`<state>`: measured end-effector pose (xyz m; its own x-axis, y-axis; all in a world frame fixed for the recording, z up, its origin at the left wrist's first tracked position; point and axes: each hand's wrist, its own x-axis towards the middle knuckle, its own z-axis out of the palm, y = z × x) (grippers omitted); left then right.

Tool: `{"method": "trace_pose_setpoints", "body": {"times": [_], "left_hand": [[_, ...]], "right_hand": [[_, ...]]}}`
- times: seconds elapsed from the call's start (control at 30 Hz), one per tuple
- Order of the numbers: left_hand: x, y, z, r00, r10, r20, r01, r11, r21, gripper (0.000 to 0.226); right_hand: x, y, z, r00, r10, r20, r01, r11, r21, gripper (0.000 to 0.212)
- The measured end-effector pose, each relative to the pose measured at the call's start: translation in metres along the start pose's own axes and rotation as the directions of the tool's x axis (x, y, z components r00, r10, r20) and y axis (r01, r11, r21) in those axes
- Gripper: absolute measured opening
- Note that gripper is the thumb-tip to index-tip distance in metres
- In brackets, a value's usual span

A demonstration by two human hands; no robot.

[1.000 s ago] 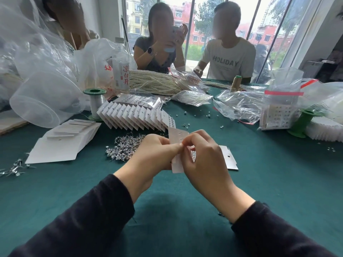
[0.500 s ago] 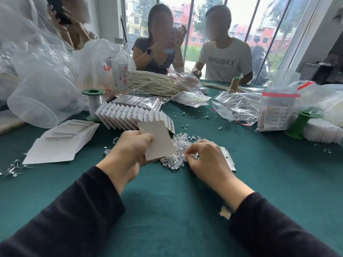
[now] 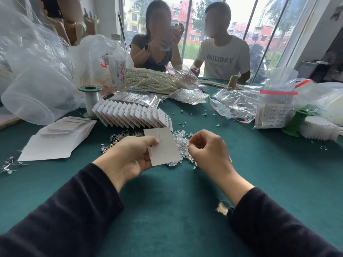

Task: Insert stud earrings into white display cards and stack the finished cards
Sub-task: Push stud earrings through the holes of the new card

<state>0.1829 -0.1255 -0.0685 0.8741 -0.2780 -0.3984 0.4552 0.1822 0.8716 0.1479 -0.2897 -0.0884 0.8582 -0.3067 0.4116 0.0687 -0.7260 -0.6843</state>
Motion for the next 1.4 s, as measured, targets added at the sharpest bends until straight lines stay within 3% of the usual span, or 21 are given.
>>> {"method": "trace_pose_setpoints", "body": {"times": [0.2,0.4,0.53,1.03,1.27,1.4], "left_hand": [[0.005,-0.007,0.004,0.998,0.045,-0.042,-0.041,0.995,0.086,0.005],[0.004,-0.013,0.008,0.995,0.097,0.002,-0.096,0.977,0.188,0.006],[0.0,-0.014,0.01,0.993,0.111,0.04,-0.117,0.972,0.206,0.011],[0.0,-0.021,0.008,0.977,0.211,0.043,-0.21,0.893,0.398,0.026],[-0.002,-0.016,0.008,0.986,0.148,0.081,-0.166,0.93,0.329,0.025],[-0.002,-0.015,0.009,0.987,0.128,0.099,-0.153,0.937,0.315,0.021]], "right_hand": [[0.0,-0.002,-0.001,0.999,0.038,0.0,-0.038,0.992,0.122,0.013],[-0.01,-0.018,0.003,0.994,-0.106,-0.017,0.107,0.981,0.163,0.013],[-0.016,-0.025,0.012,0.976,-0.215,0.022,0.213,0.974,0.075,0.007],[-0.02,-0.022,0.019,0.972,-0.213,0.104,0.214,0.977,0.007,0.007],[-0.02,-0.023,0.018,0.971,-0.202,0.127,0.203,0.979,0.005,0.007],[-0.022,-0.021,0.017,0.97,-0.233,0.063,0.236,0.971,-0.033,0.004]]}}
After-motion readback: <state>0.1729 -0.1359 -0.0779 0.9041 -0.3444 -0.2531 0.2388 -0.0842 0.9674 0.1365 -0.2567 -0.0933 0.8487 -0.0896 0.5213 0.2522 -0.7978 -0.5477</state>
